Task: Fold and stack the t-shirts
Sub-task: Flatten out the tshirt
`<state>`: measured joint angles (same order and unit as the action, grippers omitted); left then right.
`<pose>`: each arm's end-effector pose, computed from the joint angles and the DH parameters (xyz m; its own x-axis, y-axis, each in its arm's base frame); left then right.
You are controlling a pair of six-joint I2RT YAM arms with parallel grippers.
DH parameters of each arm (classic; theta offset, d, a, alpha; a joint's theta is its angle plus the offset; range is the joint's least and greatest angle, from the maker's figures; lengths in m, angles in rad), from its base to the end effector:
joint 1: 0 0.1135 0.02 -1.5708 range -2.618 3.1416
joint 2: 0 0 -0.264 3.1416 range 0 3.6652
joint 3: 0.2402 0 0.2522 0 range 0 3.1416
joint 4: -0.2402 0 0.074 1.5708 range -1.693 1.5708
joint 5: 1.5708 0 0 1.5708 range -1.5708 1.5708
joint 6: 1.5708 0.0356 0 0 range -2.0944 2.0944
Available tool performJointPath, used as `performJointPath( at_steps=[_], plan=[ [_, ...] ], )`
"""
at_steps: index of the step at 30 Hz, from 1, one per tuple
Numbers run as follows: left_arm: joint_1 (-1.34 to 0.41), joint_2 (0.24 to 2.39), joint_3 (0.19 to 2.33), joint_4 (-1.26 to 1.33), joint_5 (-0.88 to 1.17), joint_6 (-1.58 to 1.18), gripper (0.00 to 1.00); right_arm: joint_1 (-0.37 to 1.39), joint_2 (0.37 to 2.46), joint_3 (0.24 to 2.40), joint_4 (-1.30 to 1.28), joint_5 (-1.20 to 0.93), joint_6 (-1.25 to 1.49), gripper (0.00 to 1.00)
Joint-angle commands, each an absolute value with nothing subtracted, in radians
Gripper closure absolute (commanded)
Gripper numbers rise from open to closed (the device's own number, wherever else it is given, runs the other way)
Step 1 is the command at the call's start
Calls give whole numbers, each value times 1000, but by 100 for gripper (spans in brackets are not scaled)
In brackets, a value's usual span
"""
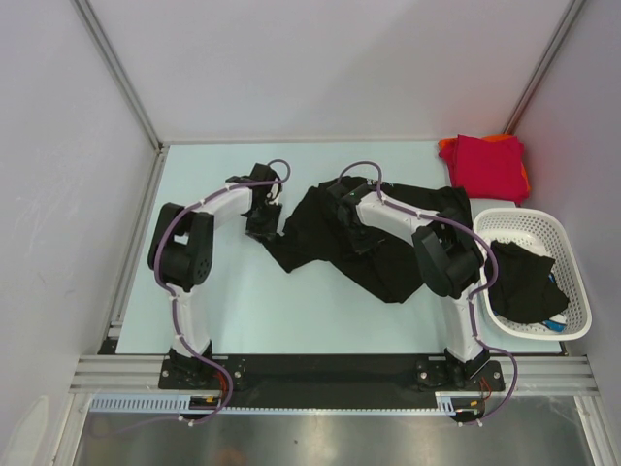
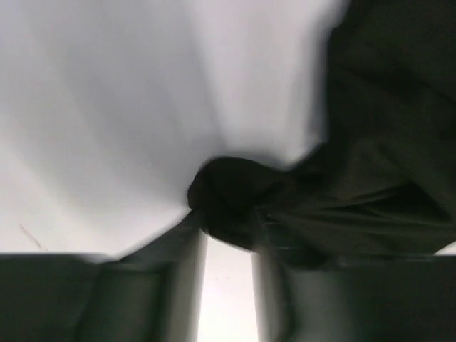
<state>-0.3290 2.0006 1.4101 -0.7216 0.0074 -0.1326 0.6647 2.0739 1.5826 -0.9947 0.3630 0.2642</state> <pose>0.3737 -0.1279 0.1610 -0.9498 0.1846 -0.2526 0.2011 0.9787 -0.0409 0.3232 0.2372 0.1752 -0.9015 -0.3963 -0.1742 -0.3290 0.8887 -0.3194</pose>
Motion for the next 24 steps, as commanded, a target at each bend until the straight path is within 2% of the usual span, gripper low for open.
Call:
performJointPath(
  at_steps=[1, 2, 3, 7, 13, 17, 22, 24],
  plan=[
    [-321, 2080, 1448, -675, 77, -120, 88, 669, 2057, 1601, -1005, 388, 267, 83],
    [-322, 2089, 1454, -673, 78, -118, 99, 669, 2051, 1600, -1005, 390, 267, 85],
    [-321, 2098, 1471, -675, 81, -115, 100, 669, 2045, 1600, -1008, 396, 265, 89],
    [-321, 2112, 1497, -698, 74, -132, 100, 663, 2005, 1600, -1023, 417, 262, 94],
    [-313, 1971, 1459, -707, -18, -150, 100, 626, 1875, 1606, -1072, 472, 290, 95],
    [-264, 1788, 1442, -695, -101, -179, 100, 582, 1767, 1644, -1086, 546, 288, 96],
    [-219, 1530, 1442, -596, -297, -261, 100, 528, 1622, 1741, -1034, 679, 229, 97],
    [-210, 1465, 1506, -651, -343, -294, 100, 519, 1585, 1799, -1014, 737, 213, 98]
  ],
)
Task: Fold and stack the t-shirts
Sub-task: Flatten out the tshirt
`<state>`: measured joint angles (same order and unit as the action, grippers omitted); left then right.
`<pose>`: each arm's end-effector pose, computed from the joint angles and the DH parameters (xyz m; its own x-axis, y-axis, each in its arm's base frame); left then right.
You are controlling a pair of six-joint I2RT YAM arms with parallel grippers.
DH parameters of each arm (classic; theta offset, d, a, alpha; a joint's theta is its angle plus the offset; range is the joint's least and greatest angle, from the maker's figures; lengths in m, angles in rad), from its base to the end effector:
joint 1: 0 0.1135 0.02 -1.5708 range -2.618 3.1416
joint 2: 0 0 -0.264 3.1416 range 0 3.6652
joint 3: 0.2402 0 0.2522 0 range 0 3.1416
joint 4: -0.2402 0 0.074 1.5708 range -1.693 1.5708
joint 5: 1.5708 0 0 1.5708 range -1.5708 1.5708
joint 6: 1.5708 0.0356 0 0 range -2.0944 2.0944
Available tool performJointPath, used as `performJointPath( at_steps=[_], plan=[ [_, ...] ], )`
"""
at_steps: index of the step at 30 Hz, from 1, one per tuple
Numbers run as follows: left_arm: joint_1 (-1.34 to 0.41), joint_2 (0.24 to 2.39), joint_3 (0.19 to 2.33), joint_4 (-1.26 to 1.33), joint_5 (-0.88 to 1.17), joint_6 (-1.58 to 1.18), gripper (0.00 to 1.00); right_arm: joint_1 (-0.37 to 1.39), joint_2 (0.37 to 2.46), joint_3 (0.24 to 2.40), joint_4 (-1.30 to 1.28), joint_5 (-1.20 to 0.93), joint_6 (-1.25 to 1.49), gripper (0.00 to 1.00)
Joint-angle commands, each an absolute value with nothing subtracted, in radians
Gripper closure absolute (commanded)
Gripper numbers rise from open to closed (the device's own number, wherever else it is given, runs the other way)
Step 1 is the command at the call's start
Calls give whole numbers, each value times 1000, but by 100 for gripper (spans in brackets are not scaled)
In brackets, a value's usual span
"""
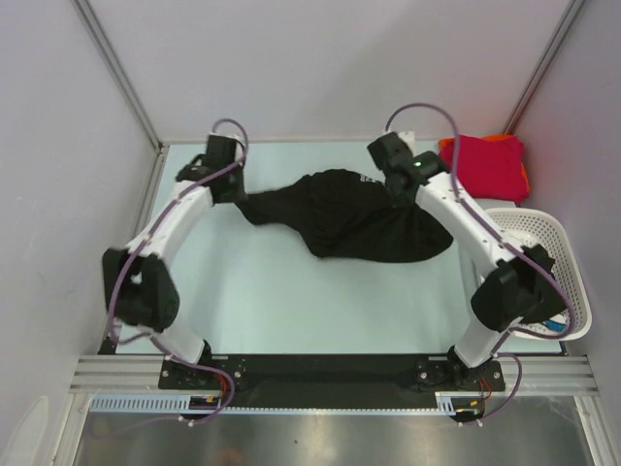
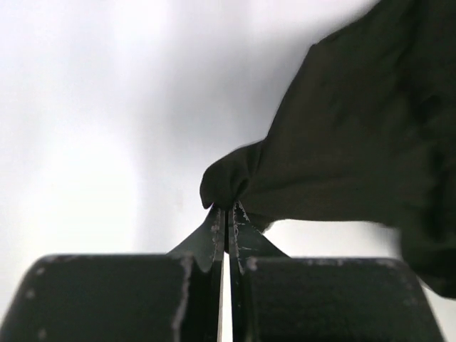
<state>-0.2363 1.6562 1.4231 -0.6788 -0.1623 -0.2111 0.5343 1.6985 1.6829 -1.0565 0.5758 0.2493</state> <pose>0.3528 -0.0790 0.2920 -0.7799 -0.0249 -0.6254 -0.0292 0.9996 -0.0034 0.3104 0.1611 0.3403 -0.7825 -0.2226 -0.5815 -0.0102 0.9384 -0.3454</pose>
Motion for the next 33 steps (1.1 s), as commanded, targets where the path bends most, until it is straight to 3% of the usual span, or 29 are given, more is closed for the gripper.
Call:
performJointPath(
  at_steps=[1, 8, 14, 20, 24, 27, 33],
  plan=[
    [-212, 1453, 1519, -666, -391, -308, 100, 518, 1571, 1818, -1012, 761, 200, 98],
    [-218, 1263, 1531, -769, -473, -419, 100, 526, 1372, 1882, -1035, 885, 179, 100],
    [-219, 974, 1430, -776, -445, -471, 100, 531, 1122, 1795, -1081, 835, 228, 100],
    [-219, 804, 1564, -1083, -454, -479, 100, 540, 905, 1799, -1305, 738, 347, 100],
    [-219, 814, 1873, -1296, -471, -465, 100, 442, 868, 2021, -1390, 646, 228, 100],
    [-216, 850, 1989, -1335, -469, -449, 100, 361, 877, 2098, -1387, 584, 153, 100],
    [-216, 1024, 2014, -1284, -503, -434, 100, 365, 934, 1936, -1257, 689, 155, 100]
  ],
)
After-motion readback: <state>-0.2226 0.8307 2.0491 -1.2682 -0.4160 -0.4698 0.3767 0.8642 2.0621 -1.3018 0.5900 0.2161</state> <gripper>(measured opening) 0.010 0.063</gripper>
